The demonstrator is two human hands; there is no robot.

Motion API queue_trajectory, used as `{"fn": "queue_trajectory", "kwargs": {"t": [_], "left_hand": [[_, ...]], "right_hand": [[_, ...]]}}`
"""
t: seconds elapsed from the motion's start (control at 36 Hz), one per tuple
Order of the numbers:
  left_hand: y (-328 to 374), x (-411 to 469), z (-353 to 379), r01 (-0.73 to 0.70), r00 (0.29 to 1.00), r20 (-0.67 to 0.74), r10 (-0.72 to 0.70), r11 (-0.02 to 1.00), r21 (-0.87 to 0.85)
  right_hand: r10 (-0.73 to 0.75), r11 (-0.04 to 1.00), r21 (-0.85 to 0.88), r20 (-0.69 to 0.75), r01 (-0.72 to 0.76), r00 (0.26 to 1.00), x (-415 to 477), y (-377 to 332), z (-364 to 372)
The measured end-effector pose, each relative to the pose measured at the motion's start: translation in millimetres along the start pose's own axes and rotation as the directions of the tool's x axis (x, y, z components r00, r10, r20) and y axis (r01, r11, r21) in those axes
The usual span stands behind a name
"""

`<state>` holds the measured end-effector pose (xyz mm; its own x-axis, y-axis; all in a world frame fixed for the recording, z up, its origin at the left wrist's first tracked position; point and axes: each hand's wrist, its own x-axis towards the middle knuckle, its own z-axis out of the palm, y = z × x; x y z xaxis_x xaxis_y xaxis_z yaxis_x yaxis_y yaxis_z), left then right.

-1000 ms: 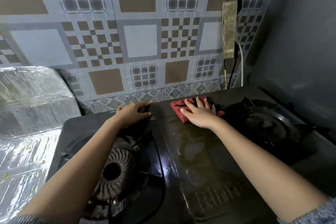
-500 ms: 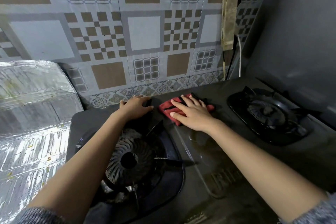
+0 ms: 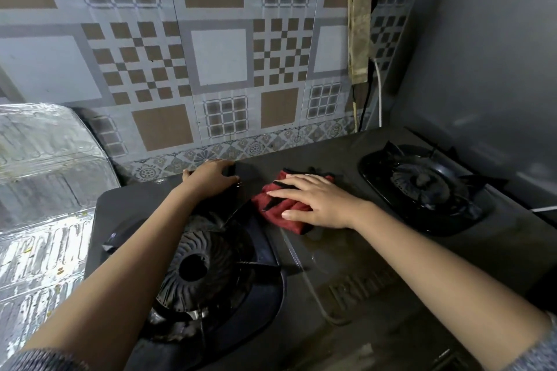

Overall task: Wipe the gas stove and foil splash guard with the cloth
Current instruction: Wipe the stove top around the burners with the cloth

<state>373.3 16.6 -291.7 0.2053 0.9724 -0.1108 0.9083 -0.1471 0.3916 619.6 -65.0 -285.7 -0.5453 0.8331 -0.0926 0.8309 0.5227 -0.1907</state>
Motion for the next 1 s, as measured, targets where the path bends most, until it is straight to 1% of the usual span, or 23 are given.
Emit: {"fn": "queue_trajectory", "kwargs": {"t": [0.08, 0.17, 0.25, 0.36, 0.47, 0.67, 0.78, 1.0], "left_hand": [[9, 0, 2, -0.019, 1.0, -0.022, 0.02, 1.0, 0.017], [15, 3, 7, -0.046, 0.999, -0.022, 0.047, 0.999, 0.018], [24, 4, 11, -0.085, 0.996, 0.006, 0.085, 0.996, 0.007], [40, 1, 13, -0.149, 0.987, 0.059, 0.149, 0.989, -0.008], [55, -3, 15, -0.225, 0.965, 0.137, 0.225, 0.974, -0.02], [72, -12, 11, -0.326, 0.914, 0.238, 0.327, 0.944, -0.047], [80, -18, 10, -0.381, 0.898, 0.244, 0.366, 0.925, 0.013], [96, -30, 15, -0.399, 0.888, 0.257, 0.382, 0.917, 0.016]], "right_hand": [[0.03, 0.999, 0.016, -0.011, -0.03, 0.999, -9, 15, -3], [0.106, 0.994, 0.024, -0.014, -0.106, 0.994, -12, 29, -7], [0.202, 0.979, 0.034, -0.006, -0.201, 0.979, -12, 37, -11], [0.305, 0.951, 0.087, -0.075, -0.298, 0.95, -15, 43, -8], [0.412, 0.908, 0.135, -0.114, -0.397, 0.904, -20, 42, 0], [0.57, 0.814, 0.207, -0.107, -0.542, 0.815, -29, 22, 1], [0.632, 0.77, 0.221, -0.134, -0.599, 0.763, -40, 11, 4], [0.736, 0.673, 0.24, -0.125, -0.7, 0.665, -66, -4, 11]]}}
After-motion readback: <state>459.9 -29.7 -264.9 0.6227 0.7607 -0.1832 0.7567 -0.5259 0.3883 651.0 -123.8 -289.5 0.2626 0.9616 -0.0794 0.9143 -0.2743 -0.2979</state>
